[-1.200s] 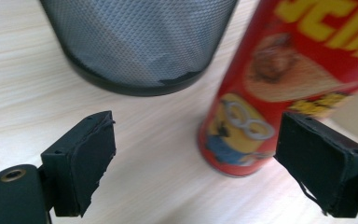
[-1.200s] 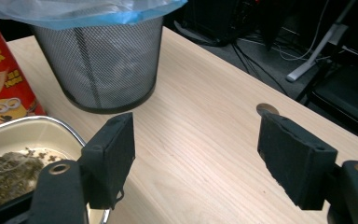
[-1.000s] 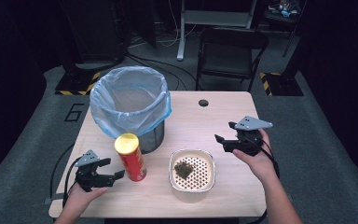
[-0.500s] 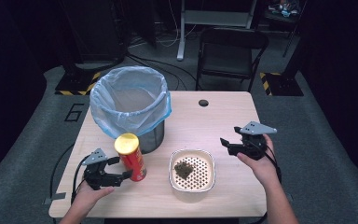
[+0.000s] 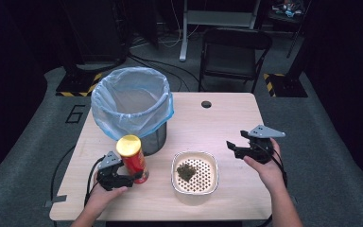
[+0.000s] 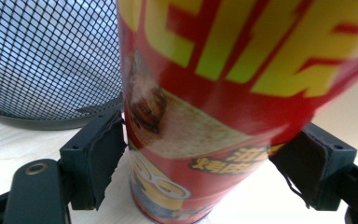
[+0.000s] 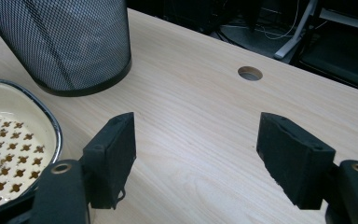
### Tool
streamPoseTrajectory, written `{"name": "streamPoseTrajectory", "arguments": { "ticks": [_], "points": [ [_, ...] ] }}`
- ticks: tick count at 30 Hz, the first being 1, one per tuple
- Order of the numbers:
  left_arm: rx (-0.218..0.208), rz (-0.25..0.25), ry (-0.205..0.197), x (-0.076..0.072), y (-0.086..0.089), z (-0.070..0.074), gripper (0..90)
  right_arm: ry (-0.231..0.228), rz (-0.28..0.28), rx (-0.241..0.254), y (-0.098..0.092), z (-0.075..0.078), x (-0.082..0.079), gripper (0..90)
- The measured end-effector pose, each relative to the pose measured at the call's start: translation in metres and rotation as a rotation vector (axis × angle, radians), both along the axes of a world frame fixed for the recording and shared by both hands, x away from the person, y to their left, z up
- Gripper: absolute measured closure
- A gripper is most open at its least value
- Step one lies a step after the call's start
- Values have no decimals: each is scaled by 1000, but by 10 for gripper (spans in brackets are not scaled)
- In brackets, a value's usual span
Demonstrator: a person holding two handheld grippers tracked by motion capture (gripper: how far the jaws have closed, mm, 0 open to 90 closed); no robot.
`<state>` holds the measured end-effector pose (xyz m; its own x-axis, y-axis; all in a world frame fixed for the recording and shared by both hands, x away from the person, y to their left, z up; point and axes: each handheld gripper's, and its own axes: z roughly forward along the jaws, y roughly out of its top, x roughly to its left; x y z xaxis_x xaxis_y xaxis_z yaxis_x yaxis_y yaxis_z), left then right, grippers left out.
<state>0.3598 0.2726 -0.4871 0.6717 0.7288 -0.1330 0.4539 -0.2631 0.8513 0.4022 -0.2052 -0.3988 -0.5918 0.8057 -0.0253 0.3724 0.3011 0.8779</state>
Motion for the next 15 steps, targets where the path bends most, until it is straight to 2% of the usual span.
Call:
{"name": "streamPoseTrajectory", "arguments": {
  "ticks": [2, 3, 5, 11, 14, 15],
  "points": [
    [10, 5, -12, 0, -2, -2, 201, 4, -1, -3, 0, -1, 0, 277],
    [16, 3, -1, 0, -3, -3, 203, 6, 1, -6, 0, -2, 1, 276],
    [45, 0, -5, 1, -4, -4, 207, 8, 2, -10, 1, -3, 0, 277],
    [106, -14, -49, -4, -8, 1, 233, 19, 8, -20, 4, -7, 1, 277],
    [126, -20, -44, -6, -10, 3, 236, 20, 13, -25, 3, -8, 1, 279],
    [122, -18, -54, -7, -10, 4, 236, 22, 9, -24, 3, -9, 1, 279]
  ]
}}
